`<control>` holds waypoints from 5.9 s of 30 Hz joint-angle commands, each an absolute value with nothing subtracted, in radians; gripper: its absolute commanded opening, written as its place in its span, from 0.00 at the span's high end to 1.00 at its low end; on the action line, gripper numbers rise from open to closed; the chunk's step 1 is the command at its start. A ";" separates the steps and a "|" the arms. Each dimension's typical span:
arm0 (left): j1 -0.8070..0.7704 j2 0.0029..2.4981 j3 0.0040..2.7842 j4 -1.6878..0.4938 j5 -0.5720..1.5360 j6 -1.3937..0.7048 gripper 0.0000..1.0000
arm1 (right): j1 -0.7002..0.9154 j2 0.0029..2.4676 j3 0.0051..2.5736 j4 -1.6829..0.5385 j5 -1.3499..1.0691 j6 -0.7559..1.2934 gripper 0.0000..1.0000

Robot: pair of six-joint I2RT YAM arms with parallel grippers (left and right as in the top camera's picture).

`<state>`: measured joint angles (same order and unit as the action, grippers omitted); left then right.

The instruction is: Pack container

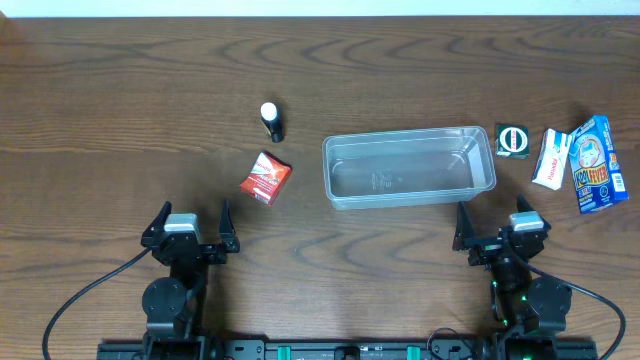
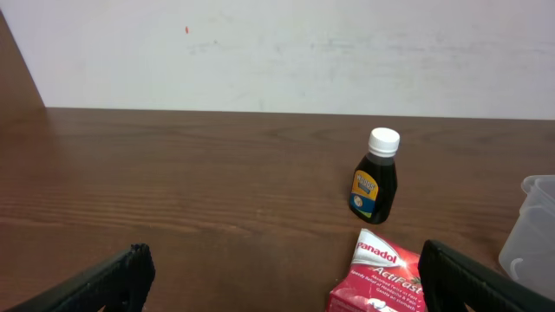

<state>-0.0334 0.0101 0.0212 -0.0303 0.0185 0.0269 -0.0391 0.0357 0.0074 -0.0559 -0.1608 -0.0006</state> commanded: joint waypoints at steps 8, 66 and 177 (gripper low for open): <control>-0.029 0.004 0.004 -0.071 -0.012 0.033 0.02 | -0.053 0.035 0.006 -0.060 -0.165 -0.001 0.01; -0.029 0.004 0.004 -0.071 -0.012 0.033 0.02 | -0.053 0.035 0.006 -0.060 -0.165 -0.001 0.01; -0.298 1.829 1.443 -0.442 -0.218 -0.563 0.02 | -0.053 0.035 0.006 -0.060 -0.165 -0.001 0.01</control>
<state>-0.3019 1.8114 1.4296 -0.4515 -0.1951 -0.5514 -0.0391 0.0372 0.0074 -0.0559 -0.1612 -0.0006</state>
